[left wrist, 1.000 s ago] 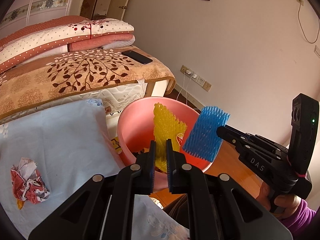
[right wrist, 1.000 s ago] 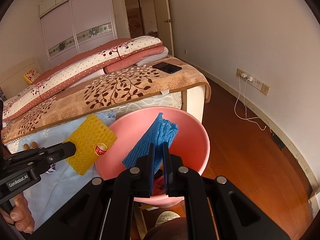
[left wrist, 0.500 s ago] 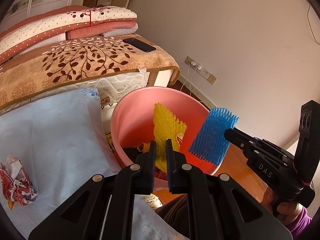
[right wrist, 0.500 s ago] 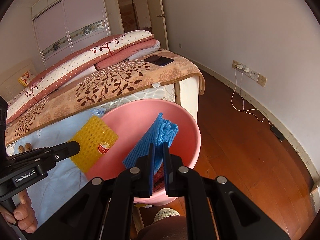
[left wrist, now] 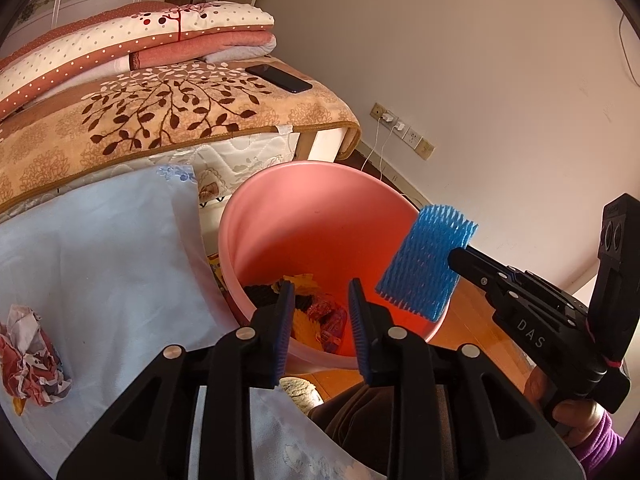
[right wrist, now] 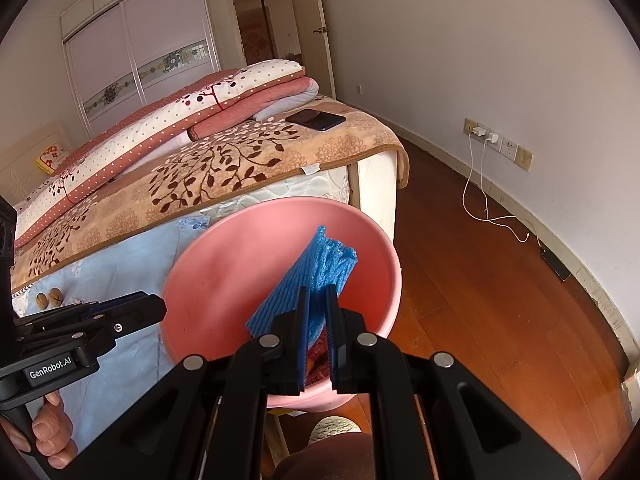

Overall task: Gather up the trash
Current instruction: 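Open both tools to drop the foam nets into the bucket, then move both open tools back over the crumpled paper and orange peel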

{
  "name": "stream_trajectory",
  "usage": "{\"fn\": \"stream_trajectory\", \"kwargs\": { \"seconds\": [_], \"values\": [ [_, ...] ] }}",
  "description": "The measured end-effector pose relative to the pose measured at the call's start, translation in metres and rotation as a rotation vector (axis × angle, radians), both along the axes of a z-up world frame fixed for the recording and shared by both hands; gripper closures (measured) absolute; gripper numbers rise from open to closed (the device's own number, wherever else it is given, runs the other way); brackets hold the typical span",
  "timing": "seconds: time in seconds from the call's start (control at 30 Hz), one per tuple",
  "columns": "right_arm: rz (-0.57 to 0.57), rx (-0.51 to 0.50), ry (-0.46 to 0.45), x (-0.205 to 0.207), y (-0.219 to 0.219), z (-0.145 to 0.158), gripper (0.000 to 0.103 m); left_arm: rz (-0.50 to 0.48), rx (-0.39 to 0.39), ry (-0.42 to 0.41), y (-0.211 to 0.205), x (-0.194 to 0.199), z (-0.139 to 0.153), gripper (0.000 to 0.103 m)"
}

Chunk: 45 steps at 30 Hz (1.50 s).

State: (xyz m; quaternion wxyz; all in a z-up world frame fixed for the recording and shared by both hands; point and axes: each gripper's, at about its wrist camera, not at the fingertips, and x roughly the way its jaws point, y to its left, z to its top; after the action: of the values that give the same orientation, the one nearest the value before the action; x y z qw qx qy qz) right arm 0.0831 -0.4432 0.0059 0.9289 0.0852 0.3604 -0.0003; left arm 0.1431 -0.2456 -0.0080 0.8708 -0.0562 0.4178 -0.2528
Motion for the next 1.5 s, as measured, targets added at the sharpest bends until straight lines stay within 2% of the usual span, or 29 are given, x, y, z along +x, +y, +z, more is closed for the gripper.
{"fn": "stream_trajectory", "kwargs": {
  "seconds": [0.07,0.13,0.17,0.33,0.4,0.47,0.63,0.87,1.0,1.07,1.1,1.2,1.5],
  "values": [
    [0.001,0.001,-0.004,0.0,0.001,0.001,0.094,-0.001,-0.015,0.003,0.002,-0.001,0.001,0.075],
    [0.002,0.0,-0.006,0.0,0.002,0.001,0.086,0.006,-0.026,0.003,0.004,-0.003,0.002,0.075],
    [-0.001,-0.001,-0.007,-0.001,0.002,0.002,0.079,0.01,-0.032,0.005,0.005,-0.004,0.002,0.075],
    [0.001,0.001,-0.013,-0.005,0.006,0.004,0.076,0.026,-0.048,-0.014,0.013,-0.008,0.006,0.075],
    [0.004,0.002,-0.02,-0.008,0.009,0.007,0.067,0.025,-0.049,-0.029,0.015,-0.011,0.008,0.075],
    [0.01,0.005,-0.027,-0.01,0.012,0.009,0.065,0.02,-0.05,-0.04,0.017,-0.015,0.01,0.075],
    [0.04,0.009,-0.034,-0.016,0.024,0.014,0.064,0.017,-0.048,-0.05,0.024,-0.024,0.014,0.075],
    [0.084,0.012,-0.041,-0.024,0.045,0.021,0.063,0.037,-0.039,-0.107,0.04,-0.041,0.023,0.075],
    [0.11,0.025,-0.039,-0.027,0.058,0.023,0.062,0.081,-0.032,-0.102,0.056,-0.045,0.024,0.075],
    [0.122,0.033,-0.036,-0.029,0.065,0.023,0.053,0.106,-0.033,-0.104,0.066,-0.048,0.023,0.075],
    [0.127,0.036,-0.038,-0.03,0.068,0.023,0.051,0.118,-0.032,-0.103,0.071,-0.049,0.023,0.075],
    [0.156,0.036,-0.038,-0.032,0.08,0.023,0.051,0.142,-0.042,-0.094,0.087,-0.052,0.022,0.075],
    [0.246,0.042,-0.032,-0.036,0.119,0.022,0.051,0.226,0.003,-0.122,0.133,-0.071,0.024,0.075]
  ]
}}
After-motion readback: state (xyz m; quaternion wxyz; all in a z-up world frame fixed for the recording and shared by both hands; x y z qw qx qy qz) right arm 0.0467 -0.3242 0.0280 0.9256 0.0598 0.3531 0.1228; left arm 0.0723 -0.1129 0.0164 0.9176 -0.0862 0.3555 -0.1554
